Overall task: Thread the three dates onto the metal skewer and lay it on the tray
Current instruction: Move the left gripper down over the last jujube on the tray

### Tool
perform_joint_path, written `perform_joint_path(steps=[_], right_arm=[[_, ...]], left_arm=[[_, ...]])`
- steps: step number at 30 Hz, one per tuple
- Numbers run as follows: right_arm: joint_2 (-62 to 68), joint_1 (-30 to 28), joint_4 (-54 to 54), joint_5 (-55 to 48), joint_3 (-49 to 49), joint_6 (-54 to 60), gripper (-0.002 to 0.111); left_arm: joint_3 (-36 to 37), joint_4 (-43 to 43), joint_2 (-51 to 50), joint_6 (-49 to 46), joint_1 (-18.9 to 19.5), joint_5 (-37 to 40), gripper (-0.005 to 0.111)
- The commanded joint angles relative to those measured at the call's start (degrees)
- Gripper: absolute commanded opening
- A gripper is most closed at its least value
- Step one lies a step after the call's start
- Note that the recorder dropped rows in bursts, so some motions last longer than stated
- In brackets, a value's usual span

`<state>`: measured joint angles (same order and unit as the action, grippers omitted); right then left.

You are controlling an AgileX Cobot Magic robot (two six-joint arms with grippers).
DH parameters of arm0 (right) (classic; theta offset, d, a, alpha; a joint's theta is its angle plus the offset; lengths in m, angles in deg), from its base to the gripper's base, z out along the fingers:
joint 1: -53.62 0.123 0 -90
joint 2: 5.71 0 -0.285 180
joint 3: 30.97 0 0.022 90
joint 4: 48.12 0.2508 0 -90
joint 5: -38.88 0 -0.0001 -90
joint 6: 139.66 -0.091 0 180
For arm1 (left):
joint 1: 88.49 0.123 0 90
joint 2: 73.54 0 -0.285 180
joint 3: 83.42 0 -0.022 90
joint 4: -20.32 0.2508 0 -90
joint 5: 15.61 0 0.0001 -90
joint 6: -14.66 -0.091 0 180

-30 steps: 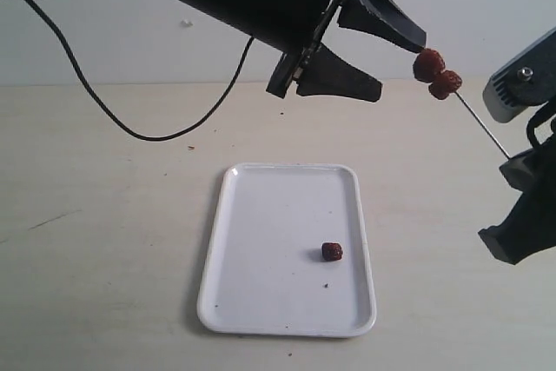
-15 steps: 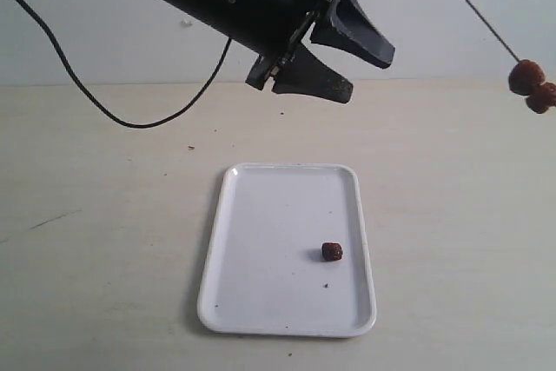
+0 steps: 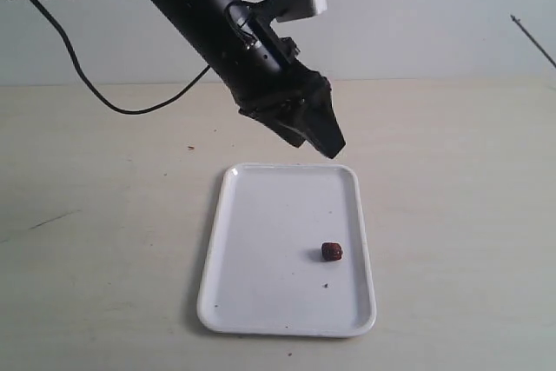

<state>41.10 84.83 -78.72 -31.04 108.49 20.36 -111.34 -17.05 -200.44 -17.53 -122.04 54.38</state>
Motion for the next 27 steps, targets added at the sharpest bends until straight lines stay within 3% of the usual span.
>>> perform_joint_path(steps=[1,3,9,12,16,19,22,27], right_arm=[[-0.5,0.07,3.41,-0.04,0.39,2.32,0.0],[-0.5,0.07,4.08,-0.04,0.28,3.3,0.0],[-0.5,0.07,1.7,-0.04,0.28,5.44,0.0],[-0.5,0.07,1.6,-0.04,0.28,5.17,0.0],[-0.5,0.07,1.9,-0.04,0.28,4.78,0.0],[-0.5,0.07,2.19,-0.04,0.28,4.78,0.0],[-0.5,0.07,2.19,-0.04,0.28,4.78,0.0],[-0.5,0.07,2.17,-0.04,0.28,4.78,0.0]], left_arm=[[-0.08,1.74,0.57,-0.32,-1.07,-0.03,0.063],[0.05,2.59,0.57,-0.45,-1.76,-0.03,0.063],[7.18,6.55,0.45,-13.5,-3.87,-0.31,0.063],[11.25,7.46,0.45,-16.87,-3.87,-7.32,0.063],[15.23,7.09,0.36,-38.24,-3.87,-19.83,0.063],[15.63,4.48,-0.32,-44.75,-3.87,-22.53,0.063],[15.63,3.17,-1.99,-45.18,-4.1,-23.35,0.063],[15.63,3.24,-5.27,-36.44,-6.26,-25.81,0.063]])
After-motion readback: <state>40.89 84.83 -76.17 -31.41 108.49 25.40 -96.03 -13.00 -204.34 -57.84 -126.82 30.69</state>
